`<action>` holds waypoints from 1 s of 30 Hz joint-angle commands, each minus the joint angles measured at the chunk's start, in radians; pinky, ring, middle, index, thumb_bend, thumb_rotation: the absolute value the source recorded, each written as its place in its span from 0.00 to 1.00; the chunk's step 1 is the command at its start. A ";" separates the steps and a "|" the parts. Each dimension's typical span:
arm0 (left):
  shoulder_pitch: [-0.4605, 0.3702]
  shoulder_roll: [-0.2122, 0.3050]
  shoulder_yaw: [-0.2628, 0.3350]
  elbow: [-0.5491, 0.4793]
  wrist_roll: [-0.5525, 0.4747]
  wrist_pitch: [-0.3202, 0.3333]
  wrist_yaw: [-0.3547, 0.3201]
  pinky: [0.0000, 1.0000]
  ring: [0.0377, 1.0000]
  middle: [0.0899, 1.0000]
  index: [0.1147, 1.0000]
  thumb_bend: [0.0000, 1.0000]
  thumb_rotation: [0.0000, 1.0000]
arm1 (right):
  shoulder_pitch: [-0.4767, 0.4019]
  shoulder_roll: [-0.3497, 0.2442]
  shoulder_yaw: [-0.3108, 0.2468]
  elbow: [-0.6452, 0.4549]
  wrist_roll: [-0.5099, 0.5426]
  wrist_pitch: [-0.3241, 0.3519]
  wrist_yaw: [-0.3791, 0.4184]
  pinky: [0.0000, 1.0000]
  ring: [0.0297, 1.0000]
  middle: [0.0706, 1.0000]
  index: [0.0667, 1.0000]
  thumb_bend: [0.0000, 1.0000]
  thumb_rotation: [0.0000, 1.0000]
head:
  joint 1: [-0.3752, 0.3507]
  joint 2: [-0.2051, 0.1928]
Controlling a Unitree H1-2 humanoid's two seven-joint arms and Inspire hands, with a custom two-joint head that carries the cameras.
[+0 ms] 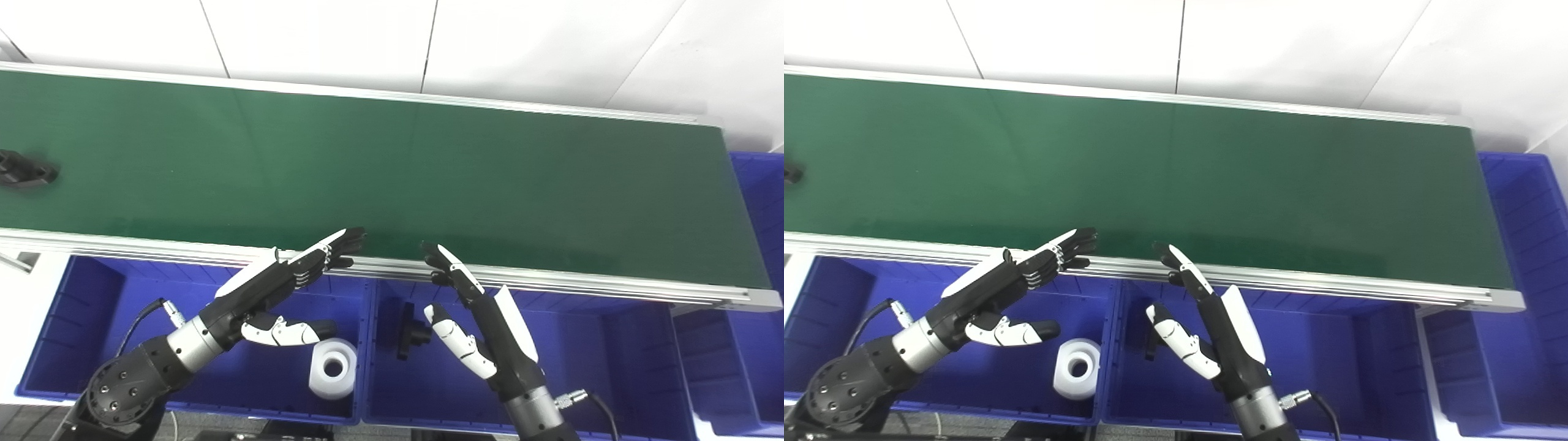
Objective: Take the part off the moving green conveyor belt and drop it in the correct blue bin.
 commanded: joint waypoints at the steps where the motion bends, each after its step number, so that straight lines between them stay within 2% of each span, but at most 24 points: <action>1: -0.002 0.009 0.005 -0.033 -0.005 -0.009 0.002 0.93 0.97 1.00 0.99 0.39 0.48 | 0.003 0.006 0.003 -0.026 0.009 -0.021 -0.006 0.84 0.90 0.92 0.91 0.40 0.91 | 0.001 0.001; 30: 0.000 0.011 0.006 -0.028 -0.013 -0.010 0.000 0.93 0.97 1.00 0.99 0.40 0.46 | 0.006 0.011 0.007 -0.026 0.008 -0.020 -0.008 0.84 0.90 0.92 0.91 0.41 0.92 | 0.002 0.002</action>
